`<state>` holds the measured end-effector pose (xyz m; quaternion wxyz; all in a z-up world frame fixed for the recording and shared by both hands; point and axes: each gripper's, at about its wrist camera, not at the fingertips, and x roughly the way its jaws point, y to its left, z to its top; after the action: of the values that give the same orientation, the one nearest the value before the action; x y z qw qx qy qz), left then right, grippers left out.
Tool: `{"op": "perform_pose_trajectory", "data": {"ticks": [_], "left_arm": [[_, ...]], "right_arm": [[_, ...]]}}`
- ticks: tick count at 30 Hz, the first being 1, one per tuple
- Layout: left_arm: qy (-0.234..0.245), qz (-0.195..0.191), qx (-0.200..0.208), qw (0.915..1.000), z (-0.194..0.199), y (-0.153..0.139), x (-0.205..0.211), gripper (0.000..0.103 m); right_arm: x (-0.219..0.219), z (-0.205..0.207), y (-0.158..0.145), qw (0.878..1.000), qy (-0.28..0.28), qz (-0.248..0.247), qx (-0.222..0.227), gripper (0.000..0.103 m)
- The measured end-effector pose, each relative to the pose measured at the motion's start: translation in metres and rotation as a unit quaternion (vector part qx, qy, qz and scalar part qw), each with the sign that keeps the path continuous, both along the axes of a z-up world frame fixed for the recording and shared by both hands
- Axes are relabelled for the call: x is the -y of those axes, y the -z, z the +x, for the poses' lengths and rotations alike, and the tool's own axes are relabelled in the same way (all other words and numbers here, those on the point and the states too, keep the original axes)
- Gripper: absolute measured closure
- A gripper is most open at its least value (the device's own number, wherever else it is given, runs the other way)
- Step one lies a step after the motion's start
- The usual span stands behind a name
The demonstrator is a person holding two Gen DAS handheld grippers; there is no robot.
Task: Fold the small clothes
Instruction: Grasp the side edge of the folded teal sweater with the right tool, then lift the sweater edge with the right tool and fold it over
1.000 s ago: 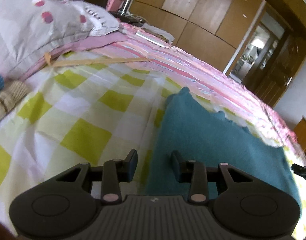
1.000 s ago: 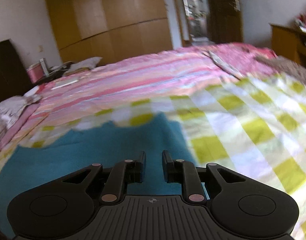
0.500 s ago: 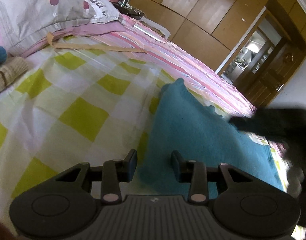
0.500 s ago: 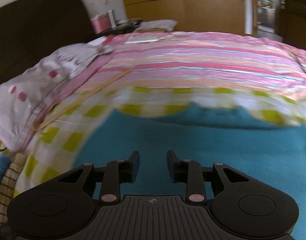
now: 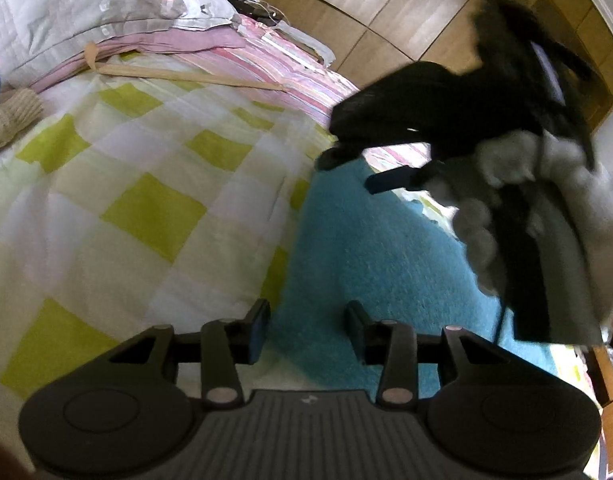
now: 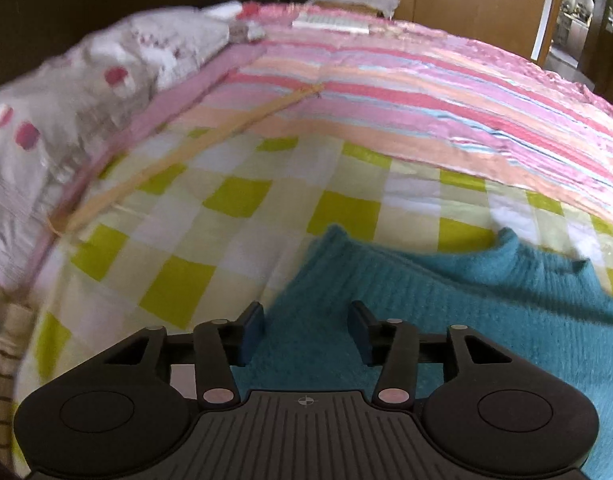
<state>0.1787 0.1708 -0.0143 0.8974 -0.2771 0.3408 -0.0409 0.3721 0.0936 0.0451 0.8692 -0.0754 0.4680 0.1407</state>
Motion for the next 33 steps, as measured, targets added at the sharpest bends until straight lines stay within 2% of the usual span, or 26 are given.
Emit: {"op": "perform_pose_trajectory", "data": {"ticks": [5,7,9,11,13,14,17,19,21,25,30,33], "left_arm": [[0.001,-0.004,-0.001,1.0,0.002,0.003,0.001,0.056],[0.002,-0.004,0.001,1.0,0.003,0.003,0.001,0.056],[0.002,0.002,0.004,1.0,0.002,0.003,0.003,0.056],[0.0,0.011,0.008,0.9999,0.0,0.003,0.007,0.055],[0.0,0.012,0.01,0.9999,-0.003,0.002,0.009,0.051],[0.0,0.009,0.011,0.9999,-0.004,0.002,0.009,0.05],[-0.005,0.006,0.021,0.9998,-0.007,0.001,0.011,0.045],[-0.008,0.007,0.033,0.9994,-0.011,0.0,0.013,0.034],[-0.008,0.01,0.042,0.999,-0.013,-0.001,0.016,0.025],[-0.004,0.021,0.06,0.998,-0.015,-0.002,0.023,0.017],[0.004,0.03,0.075,0.9967,-0.016,0.0,0.028,0.014],[0.0,0.046,0.107,0.9932,-0.023,-0.006,0.033,0.014]], "right_arm": [[-0.033,0.008,0.02,0.995,-0.031,-0.098,-0.004,0.045],[-0.04,0.012,0.027,0.992,-0.039,-0.118,-0.01,0.038],[-0.046,0.012,0.034,0.989,-0.047,-0.143,-0.004,0.038],[-0.047,0.008,0.038,0.985,-0.06,-0.159,0.009,0.041],[-0.042,0.003,0.038,0.983,-0.072,-0.165,0.018,0.054],[-0.039,0.002,0.036,0.983,-0.078,-0.167,0.021,0.057],[-0.026,0.003,0.026,0.986,-0.078,-0.146,0.015,0.069],[-0.019,0.003,0.016,0.99,-0.072,-0.123,0.012,0.075],[-0.011,0.002,0.008,0.992,-0.071,-0.105,0.013,0.077],[0.006,-0.004,-0.009,0.995,-0.069,-0.073,0.021,0.08],[0.031,-0.011,-0.028,0.997,-0.058,-0.036,0.028,0.082],[0.044,-0.014,-0.037,0.998,-0.052,-0.02,0.03,0.083]]}}
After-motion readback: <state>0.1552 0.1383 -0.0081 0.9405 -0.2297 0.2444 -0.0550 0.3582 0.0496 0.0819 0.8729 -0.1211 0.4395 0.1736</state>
